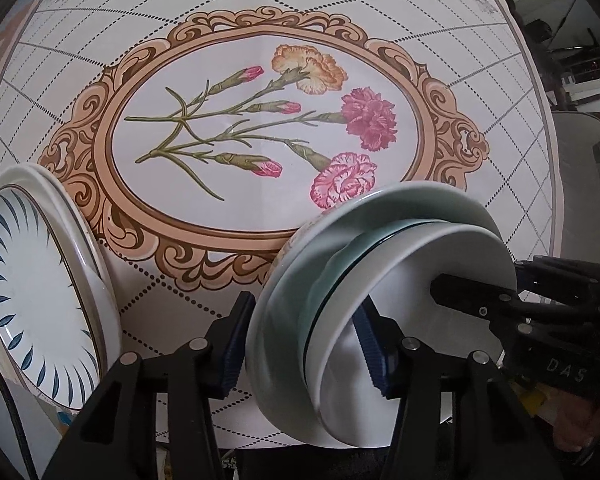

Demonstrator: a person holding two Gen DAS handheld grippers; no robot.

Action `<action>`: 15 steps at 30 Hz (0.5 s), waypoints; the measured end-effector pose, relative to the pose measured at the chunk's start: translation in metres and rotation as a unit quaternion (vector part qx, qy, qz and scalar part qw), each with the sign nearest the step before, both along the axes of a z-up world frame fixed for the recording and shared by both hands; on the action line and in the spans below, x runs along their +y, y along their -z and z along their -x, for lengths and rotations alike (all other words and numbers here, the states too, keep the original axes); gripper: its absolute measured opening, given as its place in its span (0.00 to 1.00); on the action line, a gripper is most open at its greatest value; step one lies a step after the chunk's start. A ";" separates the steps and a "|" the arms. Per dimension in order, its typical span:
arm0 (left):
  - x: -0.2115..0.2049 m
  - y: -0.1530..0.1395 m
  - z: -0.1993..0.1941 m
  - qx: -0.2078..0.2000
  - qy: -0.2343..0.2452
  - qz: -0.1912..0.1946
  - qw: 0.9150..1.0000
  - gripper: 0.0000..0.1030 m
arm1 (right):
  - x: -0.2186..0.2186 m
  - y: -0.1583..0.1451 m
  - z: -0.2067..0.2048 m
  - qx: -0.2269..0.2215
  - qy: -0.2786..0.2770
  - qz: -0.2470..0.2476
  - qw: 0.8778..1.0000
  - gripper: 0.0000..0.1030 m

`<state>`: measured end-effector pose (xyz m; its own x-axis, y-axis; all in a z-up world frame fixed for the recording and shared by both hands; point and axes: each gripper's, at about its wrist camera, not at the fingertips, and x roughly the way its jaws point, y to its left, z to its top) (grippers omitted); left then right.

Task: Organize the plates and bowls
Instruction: 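Lift the nested bowls with both grippers and tilt them up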

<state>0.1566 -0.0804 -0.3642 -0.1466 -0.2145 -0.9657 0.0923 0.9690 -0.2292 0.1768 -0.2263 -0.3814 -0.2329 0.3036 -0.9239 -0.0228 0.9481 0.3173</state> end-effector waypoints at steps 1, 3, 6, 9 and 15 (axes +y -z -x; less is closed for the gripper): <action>-0.001 0.000 0.001 0.001 0.005 -0.002 1.000 0.49 | 0.001 0.001 0.001 0.002 -0.003 0.002 1.000 0.36; -0.004 0.001 0.001 0.001 0.009 -0.003 1.000 0.49 | 0.006 0.002 0.002 0.002 -0.009 0.008 1.000 0.36; -0.003 0.001 0.002 -0.007 0.006 0.007 1.000 0.49 | 0.007 0.007 0.005 0.019 -0.014 0.006 1.000 0.42; 0.000 0.000 0.002 -0.022 -0.001 0.009 1.000 0.49 | 0.007 0.012 0.007 0.031 -0.015 0.003 0.999 0.54; 0.002 0.001 0.005 -0.027 0.001 0.012 1.000 0.49 | -0.003 0.007 0.007 -0.013 -0.007 -0.010 1.000 0.55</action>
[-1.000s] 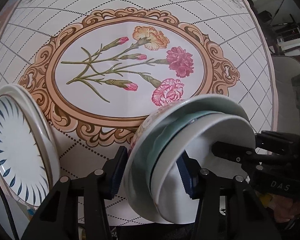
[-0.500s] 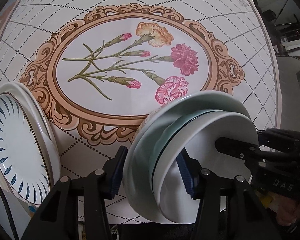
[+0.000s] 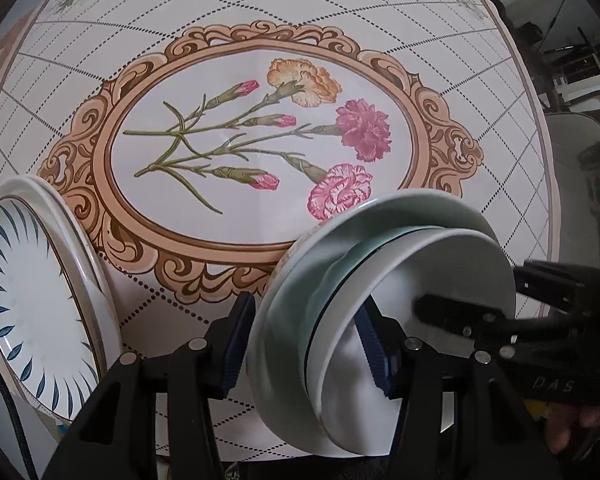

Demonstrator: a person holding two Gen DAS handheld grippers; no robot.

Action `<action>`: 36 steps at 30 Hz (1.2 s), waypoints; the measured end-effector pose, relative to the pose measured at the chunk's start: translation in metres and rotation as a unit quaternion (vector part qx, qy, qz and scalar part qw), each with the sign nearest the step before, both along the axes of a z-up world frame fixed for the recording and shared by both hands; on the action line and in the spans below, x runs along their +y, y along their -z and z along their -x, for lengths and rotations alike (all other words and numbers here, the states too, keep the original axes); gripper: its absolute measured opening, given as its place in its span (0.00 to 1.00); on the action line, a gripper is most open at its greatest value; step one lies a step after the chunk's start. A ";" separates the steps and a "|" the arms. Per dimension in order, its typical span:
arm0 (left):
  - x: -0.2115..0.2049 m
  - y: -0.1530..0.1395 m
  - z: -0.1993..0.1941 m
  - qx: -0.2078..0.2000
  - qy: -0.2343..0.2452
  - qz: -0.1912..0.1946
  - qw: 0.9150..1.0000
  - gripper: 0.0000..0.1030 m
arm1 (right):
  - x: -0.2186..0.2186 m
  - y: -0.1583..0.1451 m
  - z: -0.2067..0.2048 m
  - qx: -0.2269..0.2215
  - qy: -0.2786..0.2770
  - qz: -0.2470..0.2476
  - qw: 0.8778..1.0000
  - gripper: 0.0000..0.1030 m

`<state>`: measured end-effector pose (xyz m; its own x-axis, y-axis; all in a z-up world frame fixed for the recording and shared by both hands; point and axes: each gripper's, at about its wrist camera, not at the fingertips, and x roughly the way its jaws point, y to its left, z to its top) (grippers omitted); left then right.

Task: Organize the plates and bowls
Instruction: 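Lift the nested bowls with both grippers and tilt them up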

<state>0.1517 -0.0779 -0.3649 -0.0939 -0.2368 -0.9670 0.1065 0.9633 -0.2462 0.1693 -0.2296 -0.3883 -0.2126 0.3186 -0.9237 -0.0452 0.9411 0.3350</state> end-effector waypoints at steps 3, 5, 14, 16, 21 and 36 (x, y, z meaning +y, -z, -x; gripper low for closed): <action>-0.001 0.002 0.000 0.024 0.006 0.004 1.000 0.49 | -0.001 -0.002 0.001 -0.013 -0.008 -0.003 1.000 0.56; 0.004 0.006 0.001 0.041 -0.002 0.012 0.999 0.51 | 0.002 0.000 -0.001 -0.011 -0.011 -0.005 1.000 0.61; 0.007 0.017 0.004 0.076 -0.021 0.033 0.996 0.52 | 0.003 0.009 -0.002 0.045 0.020 -0.022 0.999 0.54; 0.009 0.014 0.007 0.067 -0.029 0.031 0.997 0.48 | 0.004 0.008 -0.001 0.042 0.020 -0.017 0.999 0.53; 0.018 0.007 0.018 0.053 -0.039 0.021 0.998 0.40 | 0.003 -0.001 0.000 0.033 0.006 -0.001 0.999 0.45; -0.006 0.008 0.014 0.058 -0.024 0.010 0.998 0.59 | 0.002 0.000 0.000 0.046 0.004 -0.001 0.999 0.42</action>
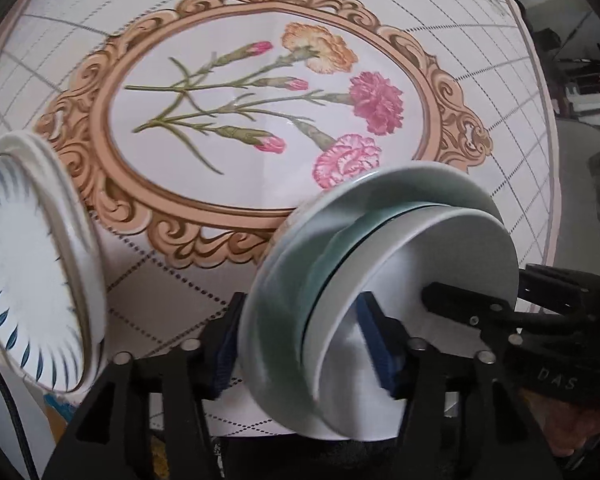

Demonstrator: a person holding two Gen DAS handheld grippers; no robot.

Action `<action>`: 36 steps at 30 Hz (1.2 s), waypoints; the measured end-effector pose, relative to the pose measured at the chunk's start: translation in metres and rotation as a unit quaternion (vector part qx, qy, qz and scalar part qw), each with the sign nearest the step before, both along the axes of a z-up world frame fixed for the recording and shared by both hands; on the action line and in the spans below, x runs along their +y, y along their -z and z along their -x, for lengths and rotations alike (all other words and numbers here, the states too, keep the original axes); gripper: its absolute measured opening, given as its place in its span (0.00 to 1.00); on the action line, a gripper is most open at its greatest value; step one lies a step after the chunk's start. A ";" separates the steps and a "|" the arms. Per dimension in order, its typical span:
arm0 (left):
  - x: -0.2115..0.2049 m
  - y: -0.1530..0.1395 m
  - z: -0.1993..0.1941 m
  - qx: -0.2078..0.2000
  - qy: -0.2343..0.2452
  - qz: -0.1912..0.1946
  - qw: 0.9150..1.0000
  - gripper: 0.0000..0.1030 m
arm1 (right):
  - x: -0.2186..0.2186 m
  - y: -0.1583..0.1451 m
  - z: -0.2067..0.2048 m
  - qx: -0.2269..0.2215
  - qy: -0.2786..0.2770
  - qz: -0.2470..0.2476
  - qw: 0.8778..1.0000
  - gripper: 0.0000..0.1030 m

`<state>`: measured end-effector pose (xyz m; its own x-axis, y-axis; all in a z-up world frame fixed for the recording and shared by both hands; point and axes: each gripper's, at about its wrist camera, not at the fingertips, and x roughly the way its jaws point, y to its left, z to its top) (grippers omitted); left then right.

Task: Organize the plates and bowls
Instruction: 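Carry the nested bowls with both grippers toward the plate stack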

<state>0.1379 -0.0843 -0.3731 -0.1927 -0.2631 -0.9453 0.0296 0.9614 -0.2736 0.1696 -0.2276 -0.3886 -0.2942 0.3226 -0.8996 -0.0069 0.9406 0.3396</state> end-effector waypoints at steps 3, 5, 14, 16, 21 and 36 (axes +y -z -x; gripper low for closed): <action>0.004 0.007 -0.002 0.015 -0.017 0.029 0.999 0.61 | -0.003 0.008 0.002 0.011 0.018 -0.023 1.000 0.48; 0.007 0.007 -0.001 0.010 -0.025 0.036 0.999 0.61 | -0.004 0.011 0.003 0.014 0.031 -0.031 0.999 0.49; 0.020 -0.003 -0.001 -0.019 -0.041 0.017 0.999 0.44 | -0.011 0.006 0.009 0.009 0.036 -0.033 0.999 0.38; 0.018 -0.004 -0.004 -0.023 -0.037 0.012 0.999 0.44 | -0.012 0.006 0.010 0.011 0.040 -0.034 0.999 0.38; 0.017 -0.012 -0.004 -0.034 -0.032 0.002 0.999 0.41 | -0.014 0.007 0.011 0.013 0.049 -0.041 0.998 0.36; 0.032 -0.032 -0.010 -0.051 -0.035 -0.004 0.998 0.39 | -0.006 0.000 0.002 0.021 0.050 -0.040 0.998 0.31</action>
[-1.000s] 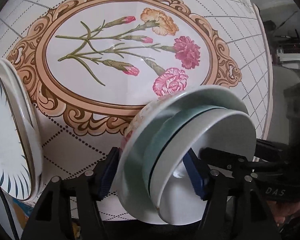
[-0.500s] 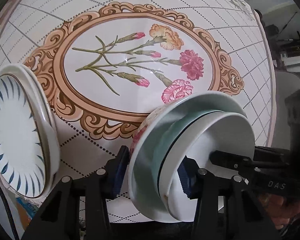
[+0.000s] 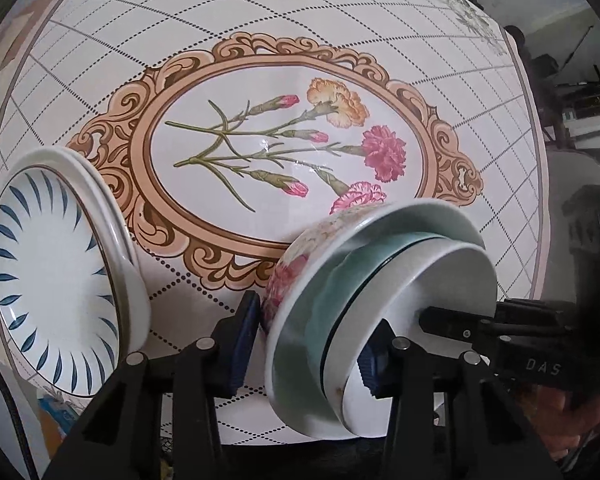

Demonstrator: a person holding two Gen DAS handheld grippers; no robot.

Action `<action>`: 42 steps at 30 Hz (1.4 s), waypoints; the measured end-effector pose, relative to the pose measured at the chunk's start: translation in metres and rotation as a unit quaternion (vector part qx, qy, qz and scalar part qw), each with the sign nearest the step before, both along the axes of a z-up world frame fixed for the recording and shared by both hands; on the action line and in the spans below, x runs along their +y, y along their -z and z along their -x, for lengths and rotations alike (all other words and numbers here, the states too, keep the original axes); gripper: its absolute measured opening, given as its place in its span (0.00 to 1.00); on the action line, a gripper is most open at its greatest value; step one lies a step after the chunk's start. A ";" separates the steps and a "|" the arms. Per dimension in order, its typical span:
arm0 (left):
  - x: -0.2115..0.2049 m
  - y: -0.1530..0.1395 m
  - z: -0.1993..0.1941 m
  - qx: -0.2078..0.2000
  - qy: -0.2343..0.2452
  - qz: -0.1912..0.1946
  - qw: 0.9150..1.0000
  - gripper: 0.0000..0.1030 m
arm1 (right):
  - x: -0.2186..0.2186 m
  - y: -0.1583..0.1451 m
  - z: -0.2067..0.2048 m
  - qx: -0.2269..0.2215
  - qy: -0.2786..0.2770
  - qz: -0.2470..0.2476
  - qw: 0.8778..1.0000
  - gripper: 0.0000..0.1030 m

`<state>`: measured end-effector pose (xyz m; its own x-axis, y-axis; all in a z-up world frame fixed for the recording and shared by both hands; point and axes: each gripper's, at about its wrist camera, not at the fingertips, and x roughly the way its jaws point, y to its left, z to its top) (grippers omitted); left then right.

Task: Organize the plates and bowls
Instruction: 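Carry the nested bowls with both grippers toward the plate stack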

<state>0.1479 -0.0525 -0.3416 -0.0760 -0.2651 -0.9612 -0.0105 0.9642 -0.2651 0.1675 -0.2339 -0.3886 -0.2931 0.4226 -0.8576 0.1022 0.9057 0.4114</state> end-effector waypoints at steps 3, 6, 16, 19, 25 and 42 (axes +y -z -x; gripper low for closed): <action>0.002 -0.001 0.001 0.001 0.002 -0.005 1.000 0.39 | 0.003 -0.004 -0.005 -0.005 -0.010 0.006 1.000 0.31; 0.007 0.006 0.001 0.008 -0.002 -0.010 1.000 0.39 | 0.008 -0.005 -0.012 -0.012 -0.023 0.018 1.000 0.30; -0.004 0.023 -0.001 0.031 0.008 -0.018 0.999 0.52 | 0.024 -0.002 -0.026 -0.016 -0.050 0.055 0.997 0.35; -0.009 0.025 -0.004 0.034 0.020 -0.014 0.999 0.54 | 0.028 0.000 -0.024 -0.020 -0.065 0.061 0.996 0.44; -0.011 0.019 -0.014 0.001 0.018 -0.021 1.000 0.55 | 0.029 0.004 -0.028 -0.042 -0.073 0.077 0.993 0.62; -0.020 0.023 -0.026 0.029 0.015 -0.009 0.999 0.45 | 0.038 0.007 -0.024 -0.048 -0.096 0.029 0.994 0.52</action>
